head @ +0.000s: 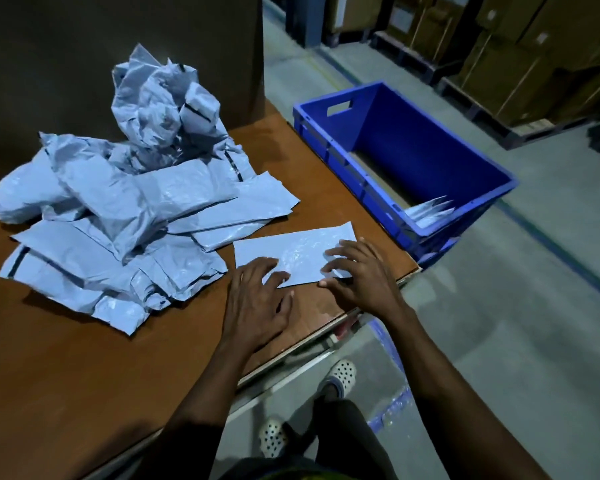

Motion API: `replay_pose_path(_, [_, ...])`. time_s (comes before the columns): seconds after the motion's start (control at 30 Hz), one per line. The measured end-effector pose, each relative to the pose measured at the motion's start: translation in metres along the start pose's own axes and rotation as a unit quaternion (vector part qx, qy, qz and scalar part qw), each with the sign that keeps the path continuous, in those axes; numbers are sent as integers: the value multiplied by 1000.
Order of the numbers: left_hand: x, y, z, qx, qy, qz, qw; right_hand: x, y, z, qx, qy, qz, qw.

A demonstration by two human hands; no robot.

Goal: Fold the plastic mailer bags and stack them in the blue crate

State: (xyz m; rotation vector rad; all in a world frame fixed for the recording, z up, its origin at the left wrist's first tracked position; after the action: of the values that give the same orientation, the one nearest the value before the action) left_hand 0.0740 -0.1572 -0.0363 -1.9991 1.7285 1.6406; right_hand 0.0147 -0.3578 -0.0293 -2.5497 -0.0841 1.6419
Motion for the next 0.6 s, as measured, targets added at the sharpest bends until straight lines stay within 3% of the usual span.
replay_pose_path(0.17, [-4, -4, -9, -18, -15, -7, 1000, -3, -19, -8, -43, 22, 22, 999])
replay_pose_path(0.33, [-48, 13, -35, 27, 65, -50, 996, -64, -21, -25, -8, 123, 72, 990])
replay_pose_path(0.43, [-81, 27, -63, 34, 84, -19, 996, -101, -21, -48, -17, 162, 83, 983])
replay_pose_path(0.53, [-76, 5, -81, -72, 29, 73, 994, -94, -2, -84, 4, 78, 47, 996])
replay_pose_path(0.6, [-56, -16, -85, -114, -9, 61, 992, -64, 14, -97, 25, 7, 63, 998])
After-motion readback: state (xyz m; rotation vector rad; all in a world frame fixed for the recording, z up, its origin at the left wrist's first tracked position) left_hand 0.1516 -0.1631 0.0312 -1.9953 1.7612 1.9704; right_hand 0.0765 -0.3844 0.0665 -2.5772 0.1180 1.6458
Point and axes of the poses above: each hand's wrist, its own z-axis away from the middle knuckle, its own x-axis out of the palm, y = z × x, the point moved 9 cm from there along -z, towards the middle knuckle, and after that the axes turned 14 degrees about z, right-handed, at the moved point
